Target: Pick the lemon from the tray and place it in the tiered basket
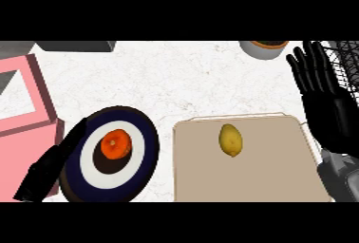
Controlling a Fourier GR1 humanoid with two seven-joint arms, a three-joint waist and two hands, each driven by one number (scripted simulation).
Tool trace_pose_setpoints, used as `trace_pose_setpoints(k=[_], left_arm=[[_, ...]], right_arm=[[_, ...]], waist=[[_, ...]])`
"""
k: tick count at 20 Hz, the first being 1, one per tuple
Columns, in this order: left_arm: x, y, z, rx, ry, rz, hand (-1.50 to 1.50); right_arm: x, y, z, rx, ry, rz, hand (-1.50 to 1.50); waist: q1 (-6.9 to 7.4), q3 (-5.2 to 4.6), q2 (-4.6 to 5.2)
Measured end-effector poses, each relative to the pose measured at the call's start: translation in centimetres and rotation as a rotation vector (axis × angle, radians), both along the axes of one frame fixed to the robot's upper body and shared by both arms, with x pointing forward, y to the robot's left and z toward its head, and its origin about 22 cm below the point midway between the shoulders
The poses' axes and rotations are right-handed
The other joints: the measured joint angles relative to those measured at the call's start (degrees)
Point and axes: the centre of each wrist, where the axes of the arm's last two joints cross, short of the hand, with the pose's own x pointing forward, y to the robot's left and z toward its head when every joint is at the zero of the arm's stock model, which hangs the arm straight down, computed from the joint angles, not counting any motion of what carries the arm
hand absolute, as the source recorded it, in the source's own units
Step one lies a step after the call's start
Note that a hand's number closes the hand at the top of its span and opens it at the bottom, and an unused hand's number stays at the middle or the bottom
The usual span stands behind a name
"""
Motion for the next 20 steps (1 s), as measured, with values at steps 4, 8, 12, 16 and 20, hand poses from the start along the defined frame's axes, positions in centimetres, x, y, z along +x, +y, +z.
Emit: trace_pose_setpoints(k=[4,8,12,16,20], left_arm=[[0.0,1.4,-0.6,-0.025,0.017,0.103,0.0],[-0.4,3.0,-1.3,-0.064,0.055,0.226,0.0],[-0.2,3.8,-1.9,-0.109,0.084,0.294,0.0],[0.2,4.0,-1.6,-0.129,0.072,0.296,0.0],[0.4,4.4,-1.7,-0.124,0.084,0.311,0.0]], right_arm=[[-1.3,0.8,-5.0,0.235,0.137,0.002,1.5],[-2.9,1.4,-9.3,0.585,0.214,-0.092,-1.5],[-5.7,3.2,-14.8,0.624,0.255,-0.272,-1.5],[-8.1,1.7,-18.4,0.313,0.437,-0.441,-1.5],[-8.3,0.0,-18.3,0.022,0.531,-0.461,-1.5]], waist=[[-0.11,0.57,0.78],[-1.38,1.55,1.38],[-1.08,1.05,1.06],[-0.21,0.52,1.0],[0.54,-0.08,0.36]])
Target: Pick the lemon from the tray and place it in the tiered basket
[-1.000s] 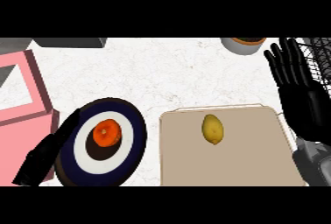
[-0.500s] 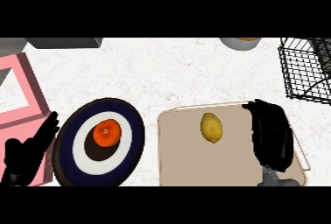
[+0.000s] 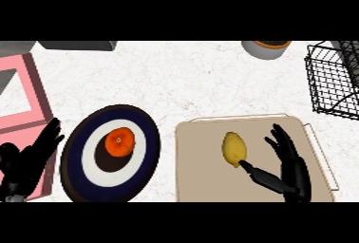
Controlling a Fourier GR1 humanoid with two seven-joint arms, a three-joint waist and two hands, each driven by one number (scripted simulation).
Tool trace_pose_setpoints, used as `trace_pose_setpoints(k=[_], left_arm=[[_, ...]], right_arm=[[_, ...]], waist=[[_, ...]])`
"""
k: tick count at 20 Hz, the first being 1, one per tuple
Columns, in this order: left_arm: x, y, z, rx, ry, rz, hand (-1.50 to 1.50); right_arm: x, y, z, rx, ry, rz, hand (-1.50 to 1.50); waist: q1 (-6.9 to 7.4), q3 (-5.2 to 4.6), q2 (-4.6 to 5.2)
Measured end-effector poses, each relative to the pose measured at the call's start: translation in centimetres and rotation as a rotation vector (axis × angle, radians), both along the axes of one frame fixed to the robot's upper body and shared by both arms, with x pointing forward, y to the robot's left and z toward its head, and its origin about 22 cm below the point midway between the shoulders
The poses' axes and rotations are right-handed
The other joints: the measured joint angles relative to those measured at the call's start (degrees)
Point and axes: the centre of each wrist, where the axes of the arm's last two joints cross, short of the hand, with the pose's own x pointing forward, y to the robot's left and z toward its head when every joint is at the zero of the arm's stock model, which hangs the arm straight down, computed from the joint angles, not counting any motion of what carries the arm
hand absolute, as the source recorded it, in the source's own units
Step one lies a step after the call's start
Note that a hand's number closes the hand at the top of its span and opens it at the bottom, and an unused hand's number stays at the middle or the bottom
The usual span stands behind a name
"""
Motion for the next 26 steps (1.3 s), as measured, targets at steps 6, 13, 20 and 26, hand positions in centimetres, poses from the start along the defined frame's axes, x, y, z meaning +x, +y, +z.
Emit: trace_pose_setpoints(k=[6,13,20,26], left_arm=[[-0.1,0.2,-0.6,-0.015,0.01,0.008,0.0],[0.4,1.0,-1.2,-0.021,0.013,0.016,0.0],[0.3,1.8,-1.5,-0.021,0.014,0.023,0.0],[0.5,1.9,-1.1,-0.014,0.025,0.023,0.0]], right_arm=[[1.7,-1.6,3.5,-0.149,0.222,0.2,-1.5],[5.8,-0.2,10.7,-0.197,0.357,0.314,-1.5],[7.3,0.7,13.5,-0.199,0.518,0.414,-1.5],[6.9,0.2,13.7,-0.247,0.634,0.417,-1.5]], waist=[[-0.18,0.29,-0.23],[-0.82,0.69,-0.08],[-0.93,0.8,-0.03],[-1.12,0.77,-0.02]])
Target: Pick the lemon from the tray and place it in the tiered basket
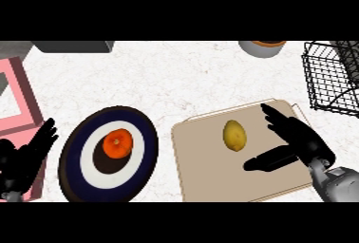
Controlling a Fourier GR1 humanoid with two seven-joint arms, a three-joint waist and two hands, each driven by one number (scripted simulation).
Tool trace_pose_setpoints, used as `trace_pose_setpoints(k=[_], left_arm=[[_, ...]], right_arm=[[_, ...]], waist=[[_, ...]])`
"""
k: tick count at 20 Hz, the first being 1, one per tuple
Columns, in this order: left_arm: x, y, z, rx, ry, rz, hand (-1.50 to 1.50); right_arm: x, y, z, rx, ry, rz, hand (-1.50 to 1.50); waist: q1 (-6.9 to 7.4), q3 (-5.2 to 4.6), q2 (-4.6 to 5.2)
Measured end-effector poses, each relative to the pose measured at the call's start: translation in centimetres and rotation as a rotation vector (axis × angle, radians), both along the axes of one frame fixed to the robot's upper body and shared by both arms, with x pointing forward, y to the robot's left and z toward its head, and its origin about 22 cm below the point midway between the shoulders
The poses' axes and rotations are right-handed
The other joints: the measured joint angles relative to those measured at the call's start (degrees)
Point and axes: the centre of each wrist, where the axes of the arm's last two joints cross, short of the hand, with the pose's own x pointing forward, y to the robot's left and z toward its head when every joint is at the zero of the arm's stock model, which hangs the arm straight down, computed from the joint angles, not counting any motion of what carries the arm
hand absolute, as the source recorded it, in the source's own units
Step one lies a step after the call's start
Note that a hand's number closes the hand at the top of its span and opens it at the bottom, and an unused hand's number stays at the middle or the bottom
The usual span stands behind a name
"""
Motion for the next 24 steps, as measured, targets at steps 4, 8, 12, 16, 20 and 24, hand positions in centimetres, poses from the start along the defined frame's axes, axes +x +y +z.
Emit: trace_pose_setpoints(k=[4,8,12,16,20,24], left_arm=[[-0.2,-0.3,-0.1,-0.006,0.012,0.01,0.0],[-0.4,0.1,-0.1,-0.009,0.018,0.012,0.0],[-0.6,-0.1,-0.7,-0.002,0.002,0.005,0.0],[-0.6,-0.5,-0.7,0.004,0.011,0.01,0.0],[-0.4,-0.3,-0.9,0.0,0.009,0.016,0.0],[-0.4,-0.2,-0.9,0.0,0.006,0.017,0.0]], right_arm=[[-0.8,-1.0,-0.1,-0.012,0.044,-0.021,-1.5],[-0.8,-1.6,-0.6,0.009,0.06,-0.015,-1.5],[-1.0,-0.8,-2.0,0.038,0.072,-0.01,-1.5],[-0.8,-1.0,-2.9,0.051,0.067,-0.004,-1.5],[-1.1,-1.4,-4.0,0.06,0.054,-0.01,-1.5],[-0.9,-1.1,-4.6,0.061,0.045,-0.009,-1.5]], waist=[[-0.08,-0.05,0.02],[-0.02,-0.08,0.06],[0.0,0.08,0.0],[0.02,0.01,0.05],[-0.01,-0.04,0.07],[-0.05,-0.15,-0.06]])
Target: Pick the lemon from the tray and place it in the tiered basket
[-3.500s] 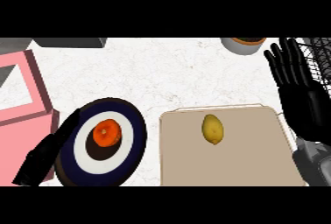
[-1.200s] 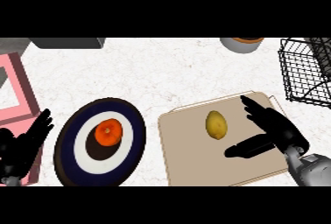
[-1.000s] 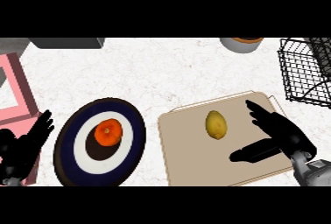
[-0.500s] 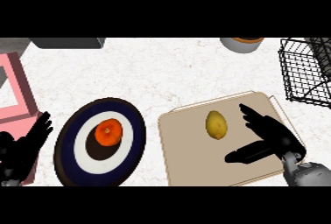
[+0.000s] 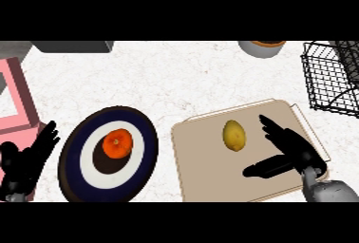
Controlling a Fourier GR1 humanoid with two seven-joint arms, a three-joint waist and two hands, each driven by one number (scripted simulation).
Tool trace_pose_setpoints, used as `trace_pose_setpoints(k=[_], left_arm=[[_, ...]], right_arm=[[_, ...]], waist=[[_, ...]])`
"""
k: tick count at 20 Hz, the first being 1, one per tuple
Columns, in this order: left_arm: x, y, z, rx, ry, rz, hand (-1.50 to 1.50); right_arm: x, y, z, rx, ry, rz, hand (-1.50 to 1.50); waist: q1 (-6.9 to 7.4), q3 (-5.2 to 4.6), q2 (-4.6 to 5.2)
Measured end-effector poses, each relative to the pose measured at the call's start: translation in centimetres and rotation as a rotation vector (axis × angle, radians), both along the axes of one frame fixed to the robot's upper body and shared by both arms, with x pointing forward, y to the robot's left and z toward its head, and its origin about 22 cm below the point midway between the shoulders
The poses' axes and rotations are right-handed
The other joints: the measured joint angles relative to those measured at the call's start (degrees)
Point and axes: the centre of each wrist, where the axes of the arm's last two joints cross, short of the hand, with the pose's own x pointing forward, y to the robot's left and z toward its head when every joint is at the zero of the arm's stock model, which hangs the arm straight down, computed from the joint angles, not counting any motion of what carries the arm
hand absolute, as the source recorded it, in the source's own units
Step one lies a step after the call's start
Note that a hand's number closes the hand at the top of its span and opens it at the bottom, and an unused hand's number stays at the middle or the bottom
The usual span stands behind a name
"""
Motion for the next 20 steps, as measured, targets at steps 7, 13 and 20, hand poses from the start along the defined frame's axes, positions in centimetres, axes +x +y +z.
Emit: trace_pose_setpoints(k=[7,13,20], left_arm=[[0.1,0.1,0.2,0.0,0.004,-0.004,0.0],[-0.4,-0.1,0.0,-0.002,0.003,-0.003,0.0],[0.0,-0.2,-0.1,-0.001,0.008,-0.003,0.0]], right_arm=[[0.9,1.6,-0.9,-0.001,-0.026,-0.004,-1.5],[1.7,3.1,-1.5,0.005,-0.014,-0.004,-1.5],[1.9,4.4,-3.1,0.025,-0.024,0.006,-1.5]], waist=[[-0.09,-0.37,-0.26],[-0.13,-0.6,-0.49],[-0.24,-0.88,-0.85]])
